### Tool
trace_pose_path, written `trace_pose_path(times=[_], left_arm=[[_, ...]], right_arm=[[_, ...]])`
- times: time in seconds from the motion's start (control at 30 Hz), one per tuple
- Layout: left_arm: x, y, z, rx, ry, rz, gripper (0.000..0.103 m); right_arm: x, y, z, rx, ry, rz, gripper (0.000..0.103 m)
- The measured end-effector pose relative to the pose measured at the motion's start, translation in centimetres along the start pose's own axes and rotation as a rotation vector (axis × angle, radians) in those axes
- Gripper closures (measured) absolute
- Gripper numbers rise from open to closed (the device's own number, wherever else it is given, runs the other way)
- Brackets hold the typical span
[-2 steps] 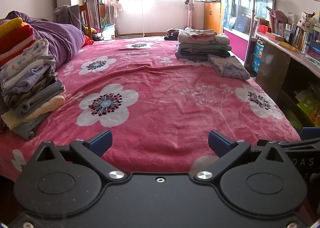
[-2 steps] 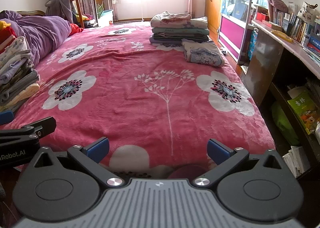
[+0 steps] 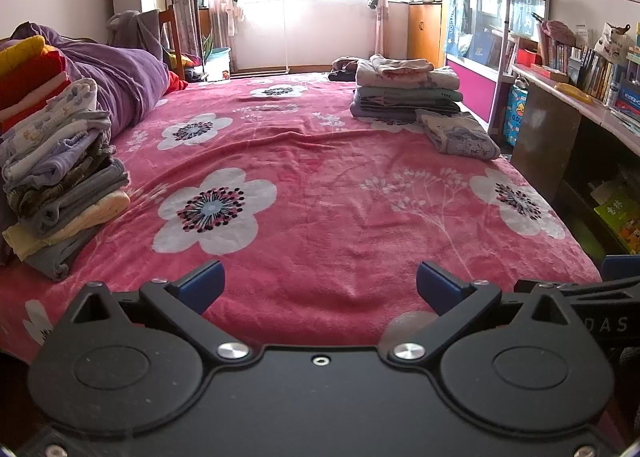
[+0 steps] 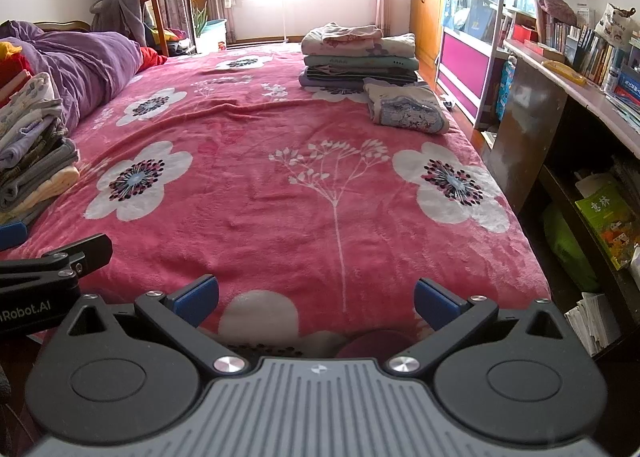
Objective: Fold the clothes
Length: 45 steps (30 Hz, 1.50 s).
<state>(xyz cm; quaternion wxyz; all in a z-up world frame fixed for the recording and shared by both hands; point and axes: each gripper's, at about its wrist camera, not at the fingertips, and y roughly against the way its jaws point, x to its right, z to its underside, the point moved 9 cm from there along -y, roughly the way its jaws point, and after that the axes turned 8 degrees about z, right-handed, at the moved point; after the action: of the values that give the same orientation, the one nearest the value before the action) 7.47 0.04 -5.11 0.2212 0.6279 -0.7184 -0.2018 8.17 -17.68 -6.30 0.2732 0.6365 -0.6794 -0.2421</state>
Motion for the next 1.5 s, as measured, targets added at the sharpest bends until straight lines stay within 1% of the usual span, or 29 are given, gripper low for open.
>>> trace_pose_path(times=[0.53,0.83,0.97,1.23,1.5], left_arm=[[-0.2,0.2,-0.5,0.004,-0.001,0.003,0.001],[-0.9,0.1,-0.8,0.003,-0.002,0.004,0.001],[0.1,0.0,-0.4,0.007,-0.008,-0.002,0.001],[-0.4,0.1,-0.2,0.008,-0.006,-0.002,0.001],[0.0,0.1,-0.6,0.005,-0.009,-0.002,0.001]], right_arm=[[0.0,0.5,-0.1,0.003,0.005,0.007,0.0],[0.1,0.3,-0.1,0.004,0.004,0.01,0.0],[0.1,0.3,-0.1,0.003,0.003,0.01,0.0],[0.0,0.2,-0.1,0.002,0.002,0.01,0.0],[0.2,0.1,-0.3,0.0,0.001,0.007,0.0]])
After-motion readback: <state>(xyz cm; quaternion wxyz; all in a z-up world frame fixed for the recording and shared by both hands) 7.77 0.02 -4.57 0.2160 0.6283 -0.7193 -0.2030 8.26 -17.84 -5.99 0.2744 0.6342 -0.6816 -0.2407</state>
